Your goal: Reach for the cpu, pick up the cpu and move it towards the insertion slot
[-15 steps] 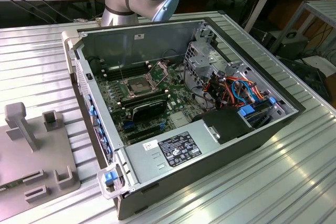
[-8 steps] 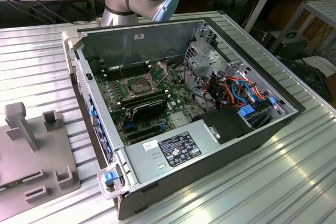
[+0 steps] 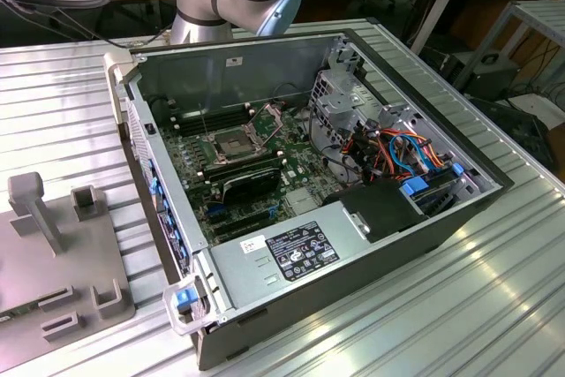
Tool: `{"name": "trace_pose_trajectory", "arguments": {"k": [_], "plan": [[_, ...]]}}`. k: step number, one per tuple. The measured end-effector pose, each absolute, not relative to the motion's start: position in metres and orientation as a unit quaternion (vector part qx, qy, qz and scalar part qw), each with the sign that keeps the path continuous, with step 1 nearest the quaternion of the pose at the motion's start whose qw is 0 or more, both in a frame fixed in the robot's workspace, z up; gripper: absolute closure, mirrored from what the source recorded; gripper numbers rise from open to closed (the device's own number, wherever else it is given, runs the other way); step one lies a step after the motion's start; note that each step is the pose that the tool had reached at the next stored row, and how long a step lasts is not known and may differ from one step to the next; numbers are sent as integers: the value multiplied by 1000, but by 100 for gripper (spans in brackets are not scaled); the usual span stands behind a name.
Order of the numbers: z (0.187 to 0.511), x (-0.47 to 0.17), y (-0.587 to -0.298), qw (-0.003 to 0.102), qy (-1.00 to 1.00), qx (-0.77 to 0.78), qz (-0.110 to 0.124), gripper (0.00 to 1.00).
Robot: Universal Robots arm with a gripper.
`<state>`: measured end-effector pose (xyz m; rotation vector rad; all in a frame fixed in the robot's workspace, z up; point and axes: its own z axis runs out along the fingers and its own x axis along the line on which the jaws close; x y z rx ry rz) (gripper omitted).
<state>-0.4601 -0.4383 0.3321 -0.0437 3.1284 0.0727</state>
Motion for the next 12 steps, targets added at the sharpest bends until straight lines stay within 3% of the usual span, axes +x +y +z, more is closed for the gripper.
{"name": "trace_pose_trajectory", "arguments": {"k": [7, 8, 12], "plan": [[332, -460, -438, 6, 1000, -14, 23, 39], [332, -460, -438, 6, 1000, -14, 23, 33], [332, -460, -438, 6, 1000, -14, 23, 33]]}}
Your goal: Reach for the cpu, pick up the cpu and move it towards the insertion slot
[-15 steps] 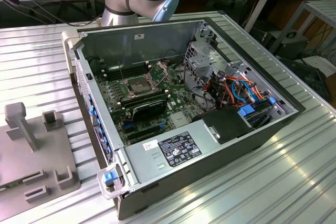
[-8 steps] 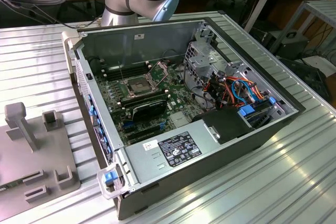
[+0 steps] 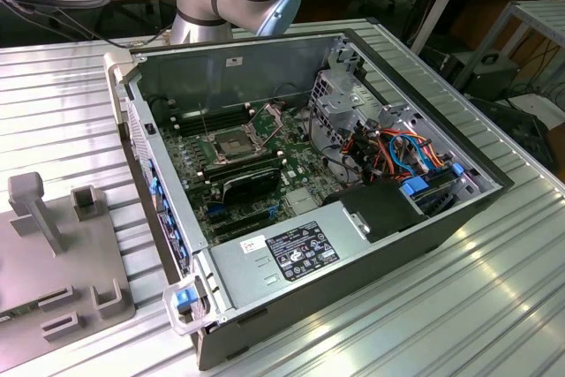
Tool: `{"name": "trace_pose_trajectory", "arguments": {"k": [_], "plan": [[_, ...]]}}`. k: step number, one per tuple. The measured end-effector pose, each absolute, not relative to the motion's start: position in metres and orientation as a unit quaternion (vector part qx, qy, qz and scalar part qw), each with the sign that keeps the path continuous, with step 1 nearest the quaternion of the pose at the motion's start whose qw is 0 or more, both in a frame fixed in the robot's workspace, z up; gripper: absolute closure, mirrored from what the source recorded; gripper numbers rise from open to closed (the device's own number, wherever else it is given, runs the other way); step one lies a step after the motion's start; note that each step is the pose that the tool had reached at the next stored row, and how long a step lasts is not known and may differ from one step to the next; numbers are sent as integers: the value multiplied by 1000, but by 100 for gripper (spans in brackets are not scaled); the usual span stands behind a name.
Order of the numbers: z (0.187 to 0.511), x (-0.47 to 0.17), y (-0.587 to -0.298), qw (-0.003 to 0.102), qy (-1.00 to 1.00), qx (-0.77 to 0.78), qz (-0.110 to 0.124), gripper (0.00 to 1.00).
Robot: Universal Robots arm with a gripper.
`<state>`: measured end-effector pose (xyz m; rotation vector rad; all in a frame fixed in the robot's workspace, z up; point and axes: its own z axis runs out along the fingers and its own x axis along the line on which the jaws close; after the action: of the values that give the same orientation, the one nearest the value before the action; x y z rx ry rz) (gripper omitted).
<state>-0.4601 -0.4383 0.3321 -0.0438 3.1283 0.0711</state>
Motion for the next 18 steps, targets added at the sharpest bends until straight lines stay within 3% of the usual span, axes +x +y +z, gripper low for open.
{"name": "trace_pose_trajectory", "arguments": {"k": [18], "plan": [[319, -460, -438, 6, 1000, -14, 22, 33]]}}
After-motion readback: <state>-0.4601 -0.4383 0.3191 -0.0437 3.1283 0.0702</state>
